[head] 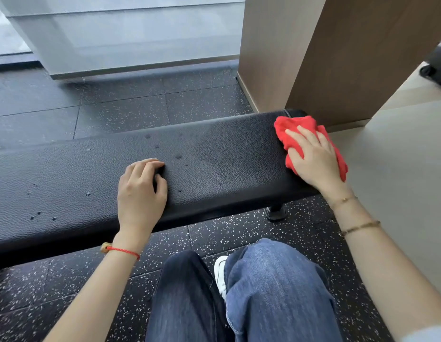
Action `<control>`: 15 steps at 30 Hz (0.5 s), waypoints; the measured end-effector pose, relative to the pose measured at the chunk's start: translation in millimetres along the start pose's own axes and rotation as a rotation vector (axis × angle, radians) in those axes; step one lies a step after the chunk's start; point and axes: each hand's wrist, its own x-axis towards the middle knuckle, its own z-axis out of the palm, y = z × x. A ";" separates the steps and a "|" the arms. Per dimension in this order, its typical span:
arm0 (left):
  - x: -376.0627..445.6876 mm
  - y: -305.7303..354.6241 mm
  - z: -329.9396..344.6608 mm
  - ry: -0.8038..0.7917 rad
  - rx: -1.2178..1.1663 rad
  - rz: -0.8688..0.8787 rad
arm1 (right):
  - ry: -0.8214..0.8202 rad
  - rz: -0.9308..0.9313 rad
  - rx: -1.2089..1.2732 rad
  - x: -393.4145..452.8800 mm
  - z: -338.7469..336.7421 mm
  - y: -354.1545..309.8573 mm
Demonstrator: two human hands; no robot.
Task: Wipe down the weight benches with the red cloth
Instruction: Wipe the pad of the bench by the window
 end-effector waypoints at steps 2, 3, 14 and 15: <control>0.4 1.1 0.7 -0.001 0.001 -0.010 | -0.020 0.079 -0.004 25.4 2.1 -9.4; 0.5 1.4 0.7 0.000 0.003 -0.014 | -0.035 0.088 0.001 35.0 4.3 -19.1; 0.6 -2.4 -1.6 -0.012 -0.019 0.000 | -0.142 -0.417 0.086 -30.9 14.0 -74.4; 0.6 -2.5 -2.3 -0.016 -0.021 0.004 | -0.135 -0.407 0.088 -32.1 11.9 -65.3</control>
